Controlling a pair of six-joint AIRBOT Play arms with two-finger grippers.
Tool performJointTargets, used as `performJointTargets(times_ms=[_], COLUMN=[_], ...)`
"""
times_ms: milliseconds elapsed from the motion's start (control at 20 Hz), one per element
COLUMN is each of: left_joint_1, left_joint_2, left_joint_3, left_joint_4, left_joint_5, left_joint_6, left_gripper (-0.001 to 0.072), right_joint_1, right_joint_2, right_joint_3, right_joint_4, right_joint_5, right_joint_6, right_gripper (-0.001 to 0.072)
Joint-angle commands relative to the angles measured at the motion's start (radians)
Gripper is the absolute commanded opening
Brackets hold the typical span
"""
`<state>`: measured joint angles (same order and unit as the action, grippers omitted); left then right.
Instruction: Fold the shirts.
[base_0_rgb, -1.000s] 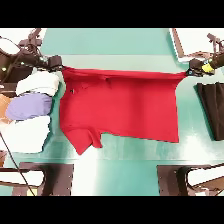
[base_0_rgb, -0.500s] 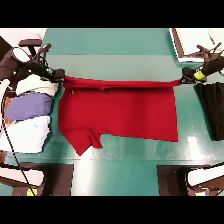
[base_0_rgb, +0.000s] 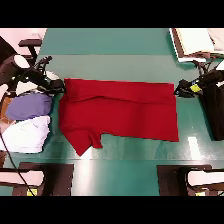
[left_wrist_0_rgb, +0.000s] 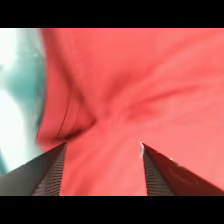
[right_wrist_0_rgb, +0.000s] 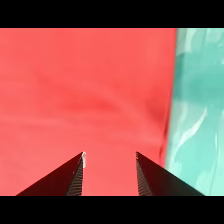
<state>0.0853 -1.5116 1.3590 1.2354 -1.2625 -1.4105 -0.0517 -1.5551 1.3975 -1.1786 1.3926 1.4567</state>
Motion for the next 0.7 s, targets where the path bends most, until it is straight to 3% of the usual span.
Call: performJointTargets(times_ms=[0, 300, 500, 650], left_joint_1=[0.027, 0.038, 0.038, 0.038], left_joint_2=[0.163, 0.523, 0.581, 0.581], left_joint_3=[-0.124, -0.652, -0.863, -0.937], left_joint_4=[0.089, 0.002, -0.186, -0.245], left_joint_5=[-0.065, -0.063, 0.034, 0.138], left_joint_6=[-0.036, -0.084, -0.072, -0.074], left_gripper=[0.0550, 0.0550, 0.0550, 0.0550], right_joint_1=[-0.012, -0.012, -0.012, -0.012], right_joint_2=[0.146, 0.398, 0.463, 0.470], right_joint_3=[-0.095, -0.282, -0.321, -0.323], right_joint_4=[0.008, 0.009, 0.009, 0.009], right_joint_5=[0.031, -0.007, -0.040, -0.029], right_joint_6=[-0.001, -0.001, -0.001, -0.001], right_gripper=[0.0378, 0.0378, 0.0377, 0.0377])
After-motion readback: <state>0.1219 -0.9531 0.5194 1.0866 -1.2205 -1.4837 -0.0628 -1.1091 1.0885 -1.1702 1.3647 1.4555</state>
